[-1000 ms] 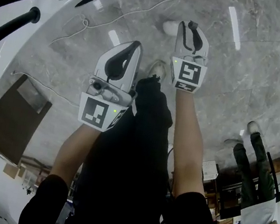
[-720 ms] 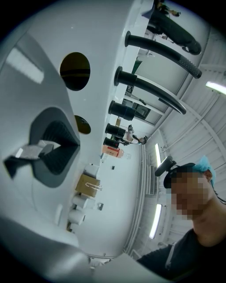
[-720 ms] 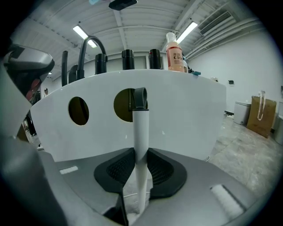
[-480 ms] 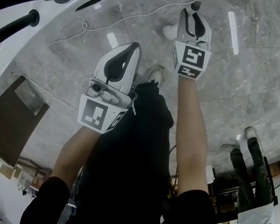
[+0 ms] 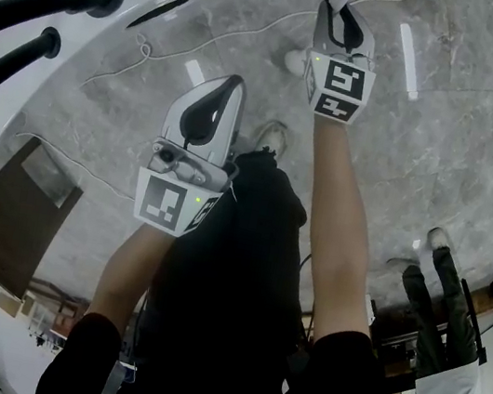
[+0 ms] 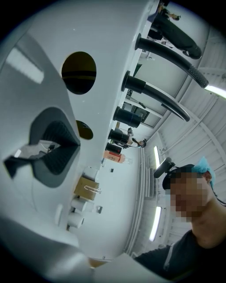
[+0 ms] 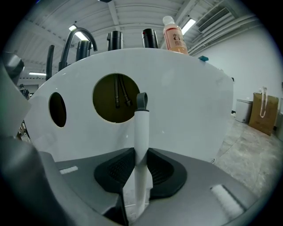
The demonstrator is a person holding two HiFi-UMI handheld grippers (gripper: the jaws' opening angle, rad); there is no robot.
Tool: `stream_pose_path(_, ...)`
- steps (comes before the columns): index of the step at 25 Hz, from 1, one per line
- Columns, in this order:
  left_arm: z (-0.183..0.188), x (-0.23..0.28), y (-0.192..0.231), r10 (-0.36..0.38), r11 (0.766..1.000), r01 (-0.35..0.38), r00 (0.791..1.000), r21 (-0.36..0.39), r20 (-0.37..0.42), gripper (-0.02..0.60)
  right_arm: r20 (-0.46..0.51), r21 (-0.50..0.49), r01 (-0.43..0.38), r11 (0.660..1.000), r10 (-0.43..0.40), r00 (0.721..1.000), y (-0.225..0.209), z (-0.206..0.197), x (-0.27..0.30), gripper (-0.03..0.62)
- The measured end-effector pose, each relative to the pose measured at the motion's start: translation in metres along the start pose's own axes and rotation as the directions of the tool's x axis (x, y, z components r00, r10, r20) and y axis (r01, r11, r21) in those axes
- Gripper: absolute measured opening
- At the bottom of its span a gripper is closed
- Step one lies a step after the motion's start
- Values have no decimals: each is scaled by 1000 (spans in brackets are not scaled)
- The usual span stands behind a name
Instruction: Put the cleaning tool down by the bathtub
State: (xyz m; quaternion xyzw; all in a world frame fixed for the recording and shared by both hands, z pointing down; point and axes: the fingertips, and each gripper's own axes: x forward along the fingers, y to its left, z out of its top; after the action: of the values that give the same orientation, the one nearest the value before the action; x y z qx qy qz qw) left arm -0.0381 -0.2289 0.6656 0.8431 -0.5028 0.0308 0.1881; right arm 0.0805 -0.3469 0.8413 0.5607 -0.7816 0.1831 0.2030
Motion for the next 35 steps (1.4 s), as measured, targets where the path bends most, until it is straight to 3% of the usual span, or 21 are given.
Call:
stream_pose_path(26,-7,2,17,3,1000,-3,1000,-13,13,6,4,17,2,1000,-2,1000,-5,3,30,92)
stream_pose_path(35,-3,-5,20,6,1000,-6,1000,-17,18,6,-8,17,12,1000,-11,1000,-4,1,26,132)
